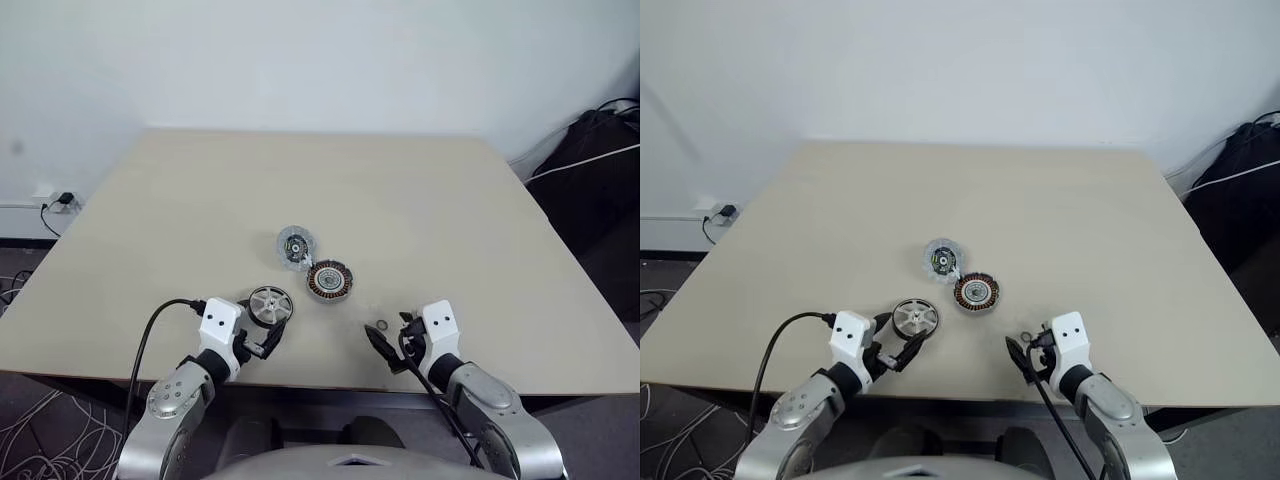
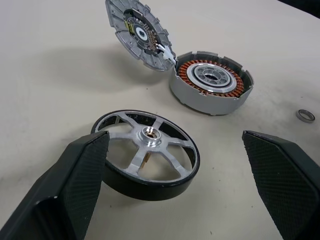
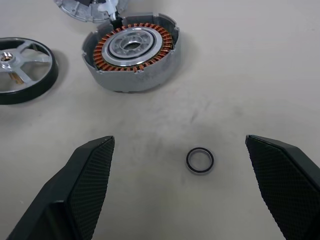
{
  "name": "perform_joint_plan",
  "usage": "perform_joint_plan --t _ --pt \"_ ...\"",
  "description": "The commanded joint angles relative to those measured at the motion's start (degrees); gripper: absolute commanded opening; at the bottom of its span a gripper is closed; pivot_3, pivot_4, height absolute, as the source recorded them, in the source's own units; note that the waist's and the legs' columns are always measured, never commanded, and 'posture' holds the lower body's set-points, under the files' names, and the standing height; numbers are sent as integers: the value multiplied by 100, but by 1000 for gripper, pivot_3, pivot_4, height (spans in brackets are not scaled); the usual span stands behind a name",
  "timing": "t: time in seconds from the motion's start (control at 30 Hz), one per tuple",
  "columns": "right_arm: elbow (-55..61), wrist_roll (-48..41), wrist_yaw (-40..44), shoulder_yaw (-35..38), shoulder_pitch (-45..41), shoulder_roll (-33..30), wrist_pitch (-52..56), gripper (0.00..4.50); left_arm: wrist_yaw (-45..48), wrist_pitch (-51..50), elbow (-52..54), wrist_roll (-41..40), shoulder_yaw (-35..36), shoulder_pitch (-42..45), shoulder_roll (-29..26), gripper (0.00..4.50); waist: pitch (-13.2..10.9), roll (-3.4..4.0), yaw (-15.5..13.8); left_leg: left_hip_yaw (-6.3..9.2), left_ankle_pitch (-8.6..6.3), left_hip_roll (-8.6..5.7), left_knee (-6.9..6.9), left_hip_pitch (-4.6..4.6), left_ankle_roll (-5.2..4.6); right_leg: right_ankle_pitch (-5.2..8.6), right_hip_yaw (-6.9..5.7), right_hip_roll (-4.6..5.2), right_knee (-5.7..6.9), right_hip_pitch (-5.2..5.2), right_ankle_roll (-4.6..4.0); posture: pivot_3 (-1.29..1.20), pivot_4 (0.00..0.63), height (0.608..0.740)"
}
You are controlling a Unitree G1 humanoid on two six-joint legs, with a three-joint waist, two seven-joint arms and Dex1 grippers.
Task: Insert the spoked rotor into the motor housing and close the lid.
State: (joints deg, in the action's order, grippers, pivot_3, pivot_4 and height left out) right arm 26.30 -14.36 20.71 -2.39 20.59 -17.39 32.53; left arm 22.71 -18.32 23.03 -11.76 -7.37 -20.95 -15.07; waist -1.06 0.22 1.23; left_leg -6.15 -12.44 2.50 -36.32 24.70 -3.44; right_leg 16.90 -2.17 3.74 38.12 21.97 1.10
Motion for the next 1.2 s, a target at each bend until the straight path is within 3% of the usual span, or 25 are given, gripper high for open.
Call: perform_joint_plan --t 0.03,0.57,1.2 --pt "234 16 -31 -15 -4 -13 -89 4484 13 14 232 -83 11 59 10 4500 0 0 -2 0 0 0 0 0 0 0 0 -1 0 0 0 0 0 740" --pt "4 121 -119 91 42 -16 -258 4484 -9 -110 364 -120 -13 30 -18 4500 3 -3 -8 -1 0 0 -1 -3 0 0 -3 -2 0 -5 1 0 0 740" --pt "-1680 736 -482 -284 -638 594 -1175 4484 -5 -23 261 -61 -58 142 -8 4500 13 -3 -7 -2 1 0 -13 -5 0 -4 -4 -8 2 -13 7 0 0 740"
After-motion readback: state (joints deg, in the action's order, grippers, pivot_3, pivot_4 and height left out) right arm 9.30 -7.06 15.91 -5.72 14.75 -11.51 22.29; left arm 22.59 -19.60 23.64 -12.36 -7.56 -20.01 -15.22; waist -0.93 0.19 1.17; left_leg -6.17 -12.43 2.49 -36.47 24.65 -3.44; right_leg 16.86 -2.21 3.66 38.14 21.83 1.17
